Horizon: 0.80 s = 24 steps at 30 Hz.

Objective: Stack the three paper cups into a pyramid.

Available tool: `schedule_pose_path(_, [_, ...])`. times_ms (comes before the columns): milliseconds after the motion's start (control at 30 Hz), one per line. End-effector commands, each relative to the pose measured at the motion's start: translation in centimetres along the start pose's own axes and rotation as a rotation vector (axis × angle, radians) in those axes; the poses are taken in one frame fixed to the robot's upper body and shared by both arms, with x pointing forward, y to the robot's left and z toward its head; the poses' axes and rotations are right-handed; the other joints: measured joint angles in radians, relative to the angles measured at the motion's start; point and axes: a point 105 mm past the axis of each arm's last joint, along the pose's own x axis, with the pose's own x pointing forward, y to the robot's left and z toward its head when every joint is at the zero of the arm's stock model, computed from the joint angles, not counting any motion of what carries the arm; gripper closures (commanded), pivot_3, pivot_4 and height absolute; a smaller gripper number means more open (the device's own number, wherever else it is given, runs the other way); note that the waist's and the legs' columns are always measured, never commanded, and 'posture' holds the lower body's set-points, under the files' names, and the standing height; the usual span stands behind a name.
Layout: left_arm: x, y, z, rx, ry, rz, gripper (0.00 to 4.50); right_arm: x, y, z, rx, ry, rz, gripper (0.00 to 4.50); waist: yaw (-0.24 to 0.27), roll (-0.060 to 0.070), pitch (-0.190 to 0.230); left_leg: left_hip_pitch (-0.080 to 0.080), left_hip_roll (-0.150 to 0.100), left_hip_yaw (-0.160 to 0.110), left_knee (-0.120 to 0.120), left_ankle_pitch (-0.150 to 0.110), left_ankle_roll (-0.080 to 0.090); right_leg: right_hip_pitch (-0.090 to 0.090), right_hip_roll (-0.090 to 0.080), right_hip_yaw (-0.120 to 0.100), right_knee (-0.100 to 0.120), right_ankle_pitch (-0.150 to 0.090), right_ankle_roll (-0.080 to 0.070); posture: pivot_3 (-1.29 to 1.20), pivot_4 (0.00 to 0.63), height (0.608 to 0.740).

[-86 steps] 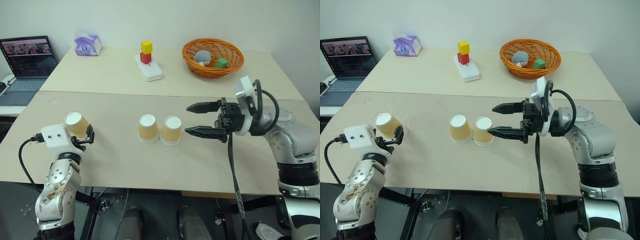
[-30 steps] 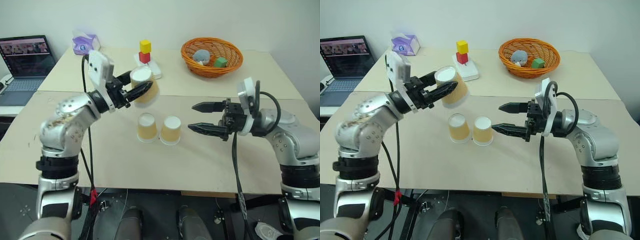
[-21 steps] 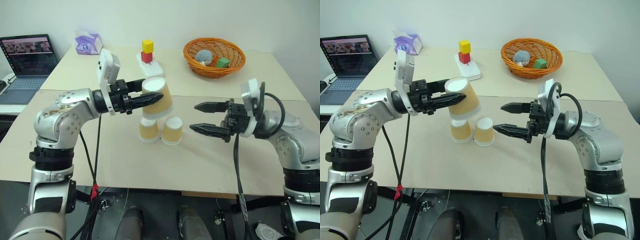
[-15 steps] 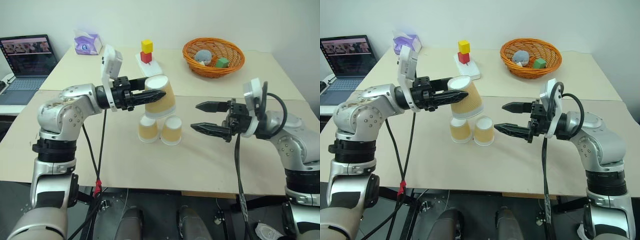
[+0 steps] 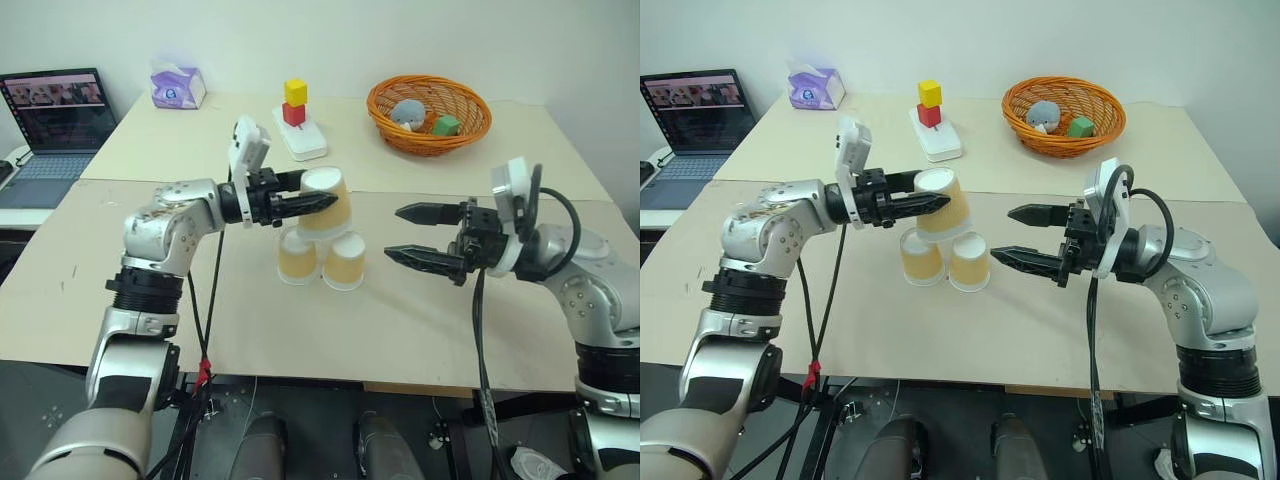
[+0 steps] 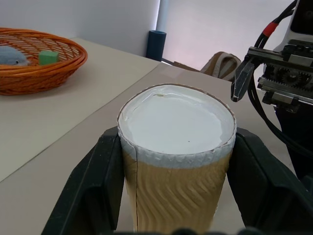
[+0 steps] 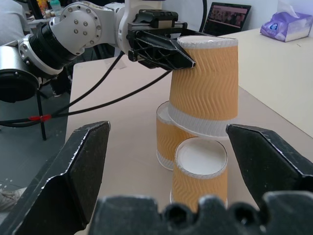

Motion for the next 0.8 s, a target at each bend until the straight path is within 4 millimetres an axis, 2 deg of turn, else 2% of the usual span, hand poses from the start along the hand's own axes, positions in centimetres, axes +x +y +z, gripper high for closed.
schedule_pose_path(33, [0.16,-0.67,1.78,0.056,-0.025,-0.036,1.95,-0.53,0.20,1.17,-0.037,-0.020,-0.009,0.00,-0.001,0.000,0.000,0.000,0.000,0.000,0.000,0.000,0.000,0.000,0.000,0.000,0.000,0.000,0.000,0.00,0.150,0.666])
schedule_pose_path(367, [-0.20,-0.37,2.13,0.069,-0.033,-0.007,1.95,-0.31,0.04,1.03,-0.031,-0.023,-0.005,0.00,0.000,0.000,0.000,0.000,0.000,0.000,0.000,0.000,0.000,0.000,0.000,0.000,0.000,0.000,0.000,0.00,0.150,0.666])
schedule_pose_path(733, [-0.66,-0.40,1.54,0.070,-0.015,0.004,1.95,-0.28,-0.12,0.94,-0.026,-0.023,-0.003,0.00,0.000,0.000,0.000,0.000,0.000,0.000,0.000,0.000,0.000,0.000,0.000,0.000,0.000,0.000,0.000,0.00,0.150,0.666])
schedule_pose_path(800, [-0.76,-0.39,1.56,0.072,-0.014,0.007,1.01,-0.26,-0.15,0.91,-0.023,-0.024,-0.001,0.00,0.000,0.000,0.000,0.000,0.000,0.000,0.000,0.000,0.000,0.000,0.000,0.000,0.000,0.000,0.000,0.00,0.150,0.666])
